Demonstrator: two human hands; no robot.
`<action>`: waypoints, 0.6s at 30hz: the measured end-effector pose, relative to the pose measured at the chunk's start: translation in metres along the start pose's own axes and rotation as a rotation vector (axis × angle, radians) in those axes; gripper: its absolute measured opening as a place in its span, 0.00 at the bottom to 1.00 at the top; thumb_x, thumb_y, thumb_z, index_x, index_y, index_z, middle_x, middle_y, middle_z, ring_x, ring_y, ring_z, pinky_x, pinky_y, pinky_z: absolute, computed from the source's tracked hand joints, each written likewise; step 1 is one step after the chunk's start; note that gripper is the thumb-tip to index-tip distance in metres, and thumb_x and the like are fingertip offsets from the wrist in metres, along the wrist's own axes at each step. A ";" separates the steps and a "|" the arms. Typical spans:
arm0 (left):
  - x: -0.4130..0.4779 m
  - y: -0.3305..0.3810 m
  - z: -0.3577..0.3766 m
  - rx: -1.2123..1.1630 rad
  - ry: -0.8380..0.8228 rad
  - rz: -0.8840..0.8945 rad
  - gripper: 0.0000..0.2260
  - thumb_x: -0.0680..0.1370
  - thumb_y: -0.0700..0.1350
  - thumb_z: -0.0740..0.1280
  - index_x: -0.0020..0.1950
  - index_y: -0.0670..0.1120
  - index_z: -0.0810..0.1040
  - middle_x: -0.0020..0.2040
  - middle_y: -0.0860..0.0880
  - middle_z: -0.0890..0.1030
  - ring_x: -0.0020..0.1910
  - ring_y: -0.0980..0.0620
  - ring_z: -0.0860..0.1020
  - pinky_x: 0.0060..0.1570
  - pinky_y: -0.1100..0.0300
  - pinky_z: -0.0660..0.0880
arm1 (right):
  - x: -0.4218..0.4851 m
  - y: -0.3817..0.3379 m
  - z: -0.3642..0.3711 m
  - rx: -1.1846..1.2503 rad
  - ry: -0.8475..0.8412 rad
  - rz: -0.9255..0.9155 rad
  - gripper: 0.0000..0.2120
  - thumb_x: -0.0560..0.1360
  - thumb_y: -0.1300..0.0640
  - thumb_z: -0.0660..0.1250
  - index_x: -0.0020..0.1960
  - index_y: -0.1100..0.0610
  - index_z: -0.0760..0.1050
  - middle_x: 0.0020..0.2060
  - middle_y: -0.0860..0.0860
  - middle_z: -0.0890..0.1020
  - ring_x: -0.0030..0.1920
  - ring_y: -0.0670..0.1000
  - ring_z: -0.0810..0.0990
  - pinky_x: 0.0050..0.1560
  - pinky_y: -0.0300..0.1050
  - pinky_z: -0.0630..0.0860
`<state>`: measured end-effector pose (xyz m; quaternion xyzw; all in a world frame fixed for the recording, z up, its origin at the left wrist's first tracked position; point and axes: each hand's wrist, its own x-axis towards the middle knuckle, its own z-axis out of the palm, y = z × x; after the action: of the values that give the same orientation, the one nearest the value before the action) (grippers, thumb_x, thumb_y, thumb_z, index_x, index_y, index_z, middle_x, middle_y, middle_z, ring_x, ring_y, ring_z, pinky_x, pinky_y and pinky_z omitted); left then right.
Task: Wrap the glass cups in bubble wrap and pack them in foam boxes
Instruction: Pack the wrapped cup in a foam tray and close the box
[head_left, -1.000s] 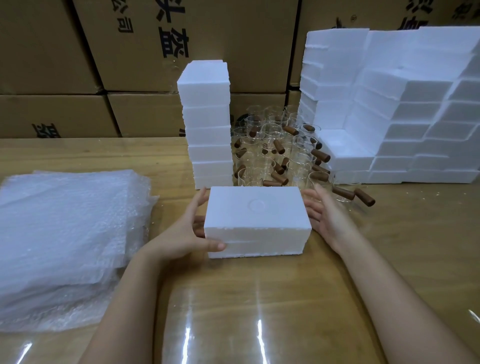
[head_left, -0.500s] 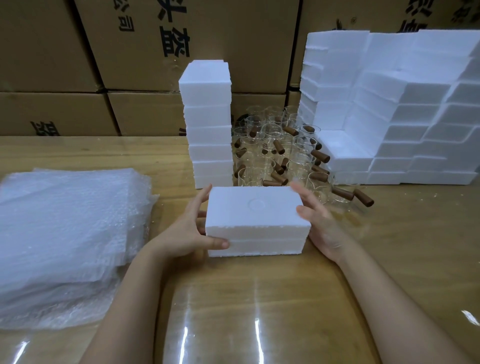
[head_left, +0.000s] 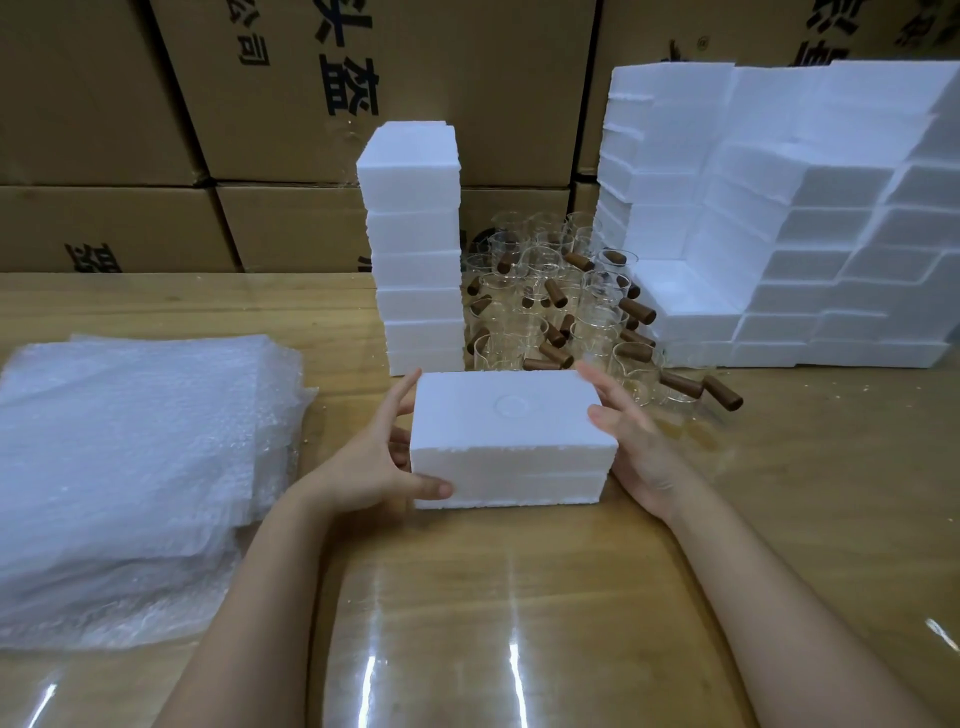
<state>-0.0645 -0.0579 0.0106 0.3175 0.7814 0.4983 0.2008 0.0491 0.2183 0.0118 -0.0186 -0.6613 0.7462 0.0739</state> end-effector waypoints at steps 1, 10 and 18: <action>0.000 0.001 0.000 0.007 0.000 -0.009 0.53 0.59 0.49 0.83 0.62 0.82 0.49 0.72 0.62 0.61 0.56 0.67 0.74 0.48 0.71 0.75 | 0.000 0.001 0.000 0.002 -0.003 -0.002 0.31 0.63 0.43 0.71 0.66 0.40 0.71 0.60 0.37 0.78 0.61 0.46 0.78 0.59 0.46 0.73; -0.017 0.016 0.016 0.002 0.194 -0.018 0.53 0.58 0.48 0.84 0.70 0.67 0.52 0.64 0.61 0.67 0.54 0.59 0.75 0.44 0.68 0.76 | 0.009 0.004 -0.016 0.342 0.244 -0.003 0.24 0.76 0.39 0.56 0.67 0.50 0.71 0.64 0.48 0.78 0.66 0.50 0.73 0.64 0.52 0.69; -0.048 0.027 0.063 0.178 0.737 -0.124 0.54 0.51 0.62 0.76 0.73 0.60 0.54 0.68 0.54 0.67 0.67 0.49 0.67 0.64 0.47 0.71 | 0.012 0.011 -0.017 0.365 0.212 -0.002 0.24 0.74 0.40 0.60 0.63 0.54 0.75 0.62 0.51 0.78 0.65 0.54 0.74 0.63 0.52 0.71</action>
<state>0.0176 -0.0425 0.0083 0.0854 0.8590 0.4963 -0.0922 0.0384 0.2358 -0.0001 -0.0824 -0.5038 0.8474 0.1460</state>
